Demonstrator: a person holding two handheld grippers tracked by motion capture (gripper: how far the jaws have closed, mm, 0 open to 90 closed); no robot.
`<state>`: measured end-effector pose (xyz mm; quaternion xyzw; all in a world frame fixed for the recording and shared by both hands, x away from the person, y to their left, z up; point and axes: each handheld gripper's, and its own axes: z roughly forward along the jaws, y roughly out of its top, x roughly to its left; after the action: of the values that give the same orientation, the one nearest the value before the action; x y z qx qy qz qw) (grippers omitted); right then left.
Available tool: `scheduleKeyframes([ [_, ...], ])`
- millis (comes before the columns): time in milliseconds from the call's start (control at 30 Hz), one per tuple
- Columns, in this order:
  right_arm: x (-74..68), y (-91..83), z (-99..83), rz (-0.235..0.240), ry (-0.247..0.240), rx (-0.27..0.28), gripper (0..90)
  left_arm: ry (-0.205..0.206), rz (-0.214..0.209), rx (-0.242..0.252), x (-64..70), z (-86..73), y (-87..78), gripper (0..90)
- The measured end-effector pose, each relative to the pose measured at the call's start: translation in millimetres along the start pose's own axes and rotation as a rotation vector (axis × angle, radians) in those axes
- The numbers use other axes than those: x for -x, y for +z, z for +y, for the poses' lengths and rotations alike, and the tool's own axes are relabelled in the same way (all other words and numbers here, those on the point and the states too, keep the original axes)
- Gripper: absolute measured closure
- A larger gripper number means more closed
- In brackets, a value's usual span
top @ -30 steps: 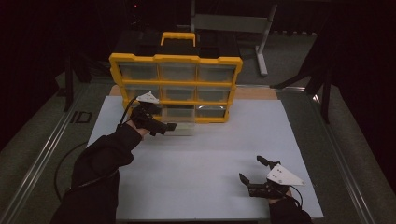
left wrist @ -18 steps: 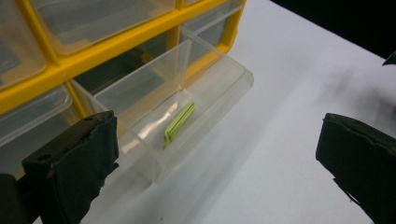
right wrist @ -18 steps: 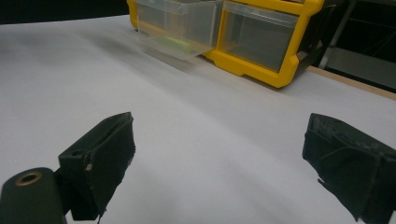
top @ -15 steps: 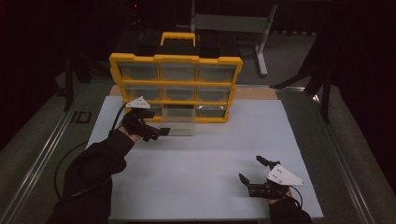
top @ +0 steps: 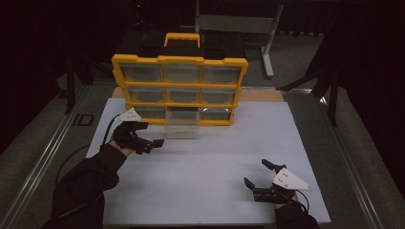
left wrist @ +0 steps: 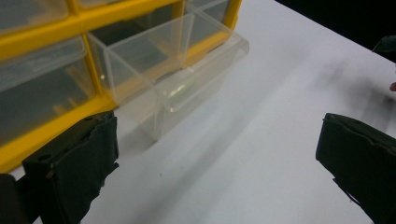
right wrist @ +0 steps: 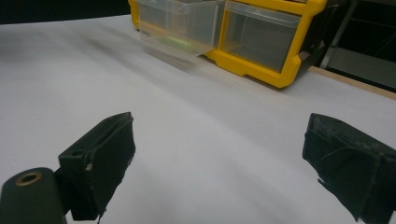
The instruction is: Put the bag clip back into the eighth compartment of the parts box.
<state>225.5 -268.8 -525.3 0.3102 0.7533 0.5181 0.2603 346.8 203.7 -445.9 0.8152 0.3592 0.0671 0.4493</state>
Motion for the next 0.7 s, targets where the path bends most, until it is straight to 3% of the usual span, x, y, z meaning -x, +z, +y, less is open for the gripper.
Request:
scheduleKeyframes([
  [233, -0.2, 0.4, 0.2, 0.001, -0.004, 0.001, 9.1, -0.026, 0.001, 0.002, -0.9, -25.5, -3.8, 0.0],
  [433, -0.4, 0.4, 0.4, -0.001, -0.005, 0.001, 9.1, -0.052, 0.007, 0.044, -1.8, -46.0, -6.6, 0.0],
  [700, -2.3, 0.4, 1.4, 0.000, -0.009, 0.003, 9.1, -0.056, 0.021, 0.058, 1.9, -67.3, -11.4, 0.0],
])
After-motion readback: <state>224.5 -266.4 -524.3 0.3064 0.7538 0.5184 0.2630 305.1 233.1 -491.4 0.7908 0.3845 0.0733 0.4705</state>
